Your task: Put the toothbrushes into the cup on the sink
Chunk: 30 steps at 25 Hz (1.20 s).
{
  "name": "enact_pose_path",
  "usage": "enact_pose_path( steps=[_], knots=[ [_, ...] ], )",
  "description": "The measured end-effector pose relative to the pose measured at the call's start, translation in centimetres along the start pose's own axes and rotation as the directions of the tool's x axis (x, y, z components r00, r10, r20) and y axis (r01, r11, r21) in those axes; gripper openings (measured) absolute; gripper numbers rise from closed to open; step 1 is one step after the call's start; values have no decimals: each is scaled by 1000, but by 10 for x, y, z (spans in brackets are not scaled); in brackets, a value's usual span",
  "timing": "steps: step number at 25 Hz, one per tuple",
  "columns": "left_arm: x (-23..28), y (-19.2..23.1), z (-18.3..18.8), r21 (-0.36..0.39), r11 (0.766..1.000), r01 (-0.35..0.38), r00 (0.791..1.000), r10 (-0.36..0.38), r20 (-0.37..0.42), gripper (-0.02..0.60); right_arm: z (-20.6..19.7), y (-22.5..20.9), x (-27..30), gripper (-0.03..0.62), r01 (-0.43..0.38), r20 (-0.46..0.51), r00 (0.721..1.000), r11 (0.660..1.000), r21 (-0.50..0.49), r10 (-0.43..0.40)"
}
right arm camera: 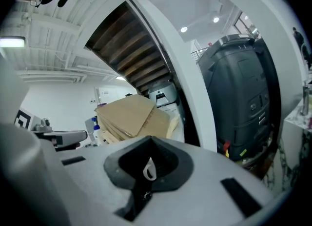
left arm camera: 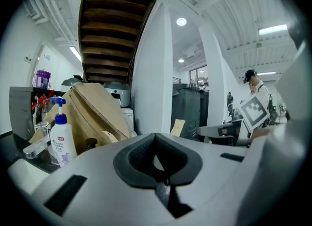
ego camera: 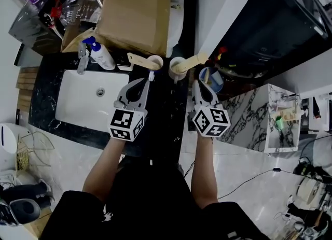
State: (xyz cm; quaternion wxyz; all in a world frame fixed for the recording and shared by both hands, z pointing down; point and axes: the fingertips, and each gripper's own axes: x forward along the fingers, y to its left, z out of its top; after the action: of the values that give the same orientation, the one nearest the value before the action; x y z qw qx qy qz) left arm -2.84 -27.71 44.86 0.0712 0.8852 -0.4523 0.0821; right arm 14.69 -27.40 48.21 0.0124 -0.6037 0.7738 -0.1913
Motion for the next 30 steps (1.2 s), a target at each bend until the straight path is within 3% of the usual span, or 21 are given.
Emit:
enact_pose_path(
  steps=[15,30],
  knots=[
    [-62,-8,31,35,999,-3,994,0,109,3,44,53,-59,2,-24,104,994,993,-112,36],
    [-113,13,57,41,993,112,976,-117,182,3,62,116,-120,2,117,172,982,973,-197,-83]
  ],
)
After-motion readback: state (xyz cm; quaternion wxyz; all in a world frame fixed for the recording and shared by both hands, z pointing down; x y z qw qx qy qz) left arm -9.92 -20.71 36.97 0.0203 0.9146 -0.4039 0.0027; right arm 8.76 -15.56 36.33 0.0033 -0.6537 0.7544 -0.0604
